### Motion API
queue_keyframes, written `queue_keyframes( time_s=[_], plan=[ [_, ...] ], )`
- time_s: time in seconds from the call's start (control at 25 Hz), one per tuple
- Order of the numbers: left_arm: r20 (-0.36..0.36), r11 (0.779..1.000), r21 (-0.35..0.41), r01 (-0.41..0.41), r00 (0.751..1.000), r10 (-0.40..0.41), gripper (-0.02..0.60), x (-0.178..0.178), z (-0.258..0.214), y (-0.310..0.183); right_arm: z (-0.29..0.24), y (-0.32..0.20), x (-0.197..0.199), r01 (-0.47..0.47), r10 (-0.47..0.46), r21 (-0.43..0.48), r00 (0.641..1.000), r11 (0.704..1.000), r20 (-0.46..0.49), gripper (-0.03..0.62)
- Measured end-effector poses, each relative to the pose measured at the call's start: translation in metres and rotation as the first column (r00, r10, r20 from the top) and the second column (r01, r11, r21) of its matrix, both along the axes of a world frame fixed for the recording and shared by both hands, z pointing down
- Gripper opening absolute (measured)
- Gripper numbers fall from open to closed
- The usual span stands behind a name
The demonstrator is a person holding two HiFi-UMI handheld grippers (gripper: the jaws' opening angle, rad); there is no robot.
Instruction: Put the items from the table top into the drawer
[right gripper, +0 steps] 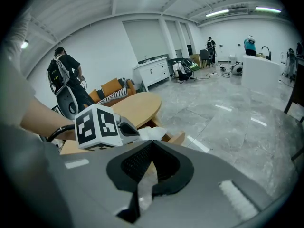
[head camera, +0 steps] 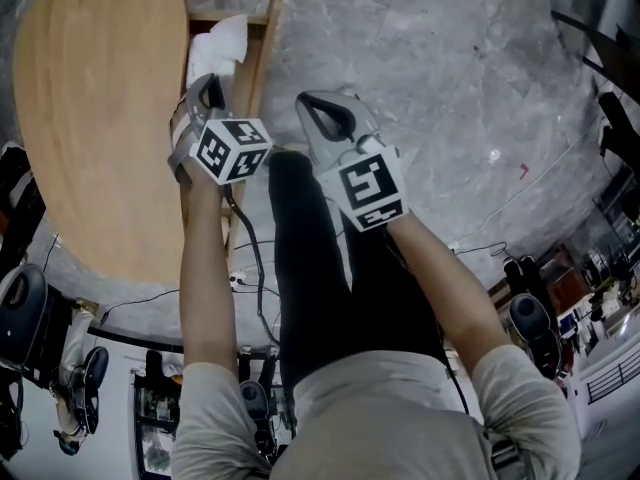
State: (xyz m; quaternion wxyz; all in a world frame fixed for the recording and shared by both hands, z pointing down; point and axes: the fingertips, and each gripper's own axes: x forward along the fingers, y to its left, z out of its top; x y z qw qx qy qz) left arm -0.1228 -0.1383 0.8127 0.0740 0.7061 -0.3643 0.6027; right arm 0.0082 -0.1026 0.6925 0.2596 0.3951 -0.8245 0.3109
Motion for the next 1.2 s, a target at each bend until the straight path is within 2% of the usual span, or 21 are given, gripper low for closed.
queue_keyframes(
  time_s=[0.12,0.4,0.6,0.8,1.08,1.2],
  plan=[
    [-0.013,1.000,-0.012,0.020,1.000,-0.020,0.028,-0.001,0.008,0.000,0.002,-0.001,-0.005,0.007,-0.007,-0.003,1.000,1.000,0.004,0.008],
    [-0.016,0.999,0.012,-0.047,0.999,0.047,0.026,0.022,0.017,0.000,0.006,0.007,-0.008,0.030,-0.030,-0.012,0.999,0.999,0.014,0.008],
    [-0.009,0.998,-0.016,-0.064,0.998,0.064,0.026,0.023,0.026,0.005,0.011,0.009,-0.008,0.035,-0.034,-0.019,0.999,0.999,0.010,0.006],
    [0.022,0.991,-0.086,-0.099,0.995,0.101,0.025,0.020,0.046,0.019,0.014,0.010,-0.008,0.028,-0.028,-0.029,1.000,0.999,-0.001,0.008],
    [0.061,0.987,-0.057,-0.151,0.986,0.154,0.021,0.017,0.050,0.006,0.017,0.018,-0.006,0.030,-0.031,-0.046,1.000,0.998,-0.005,0.008],
    [0.032,0.991,-0.073,-0.114,0.993,0.117,0.023,0.016,0.054,0.011,0.019,0.017,-0.006,0.019,-0.019,-0.047,1.000,0.999,-0.009,0.008]
  ],
)
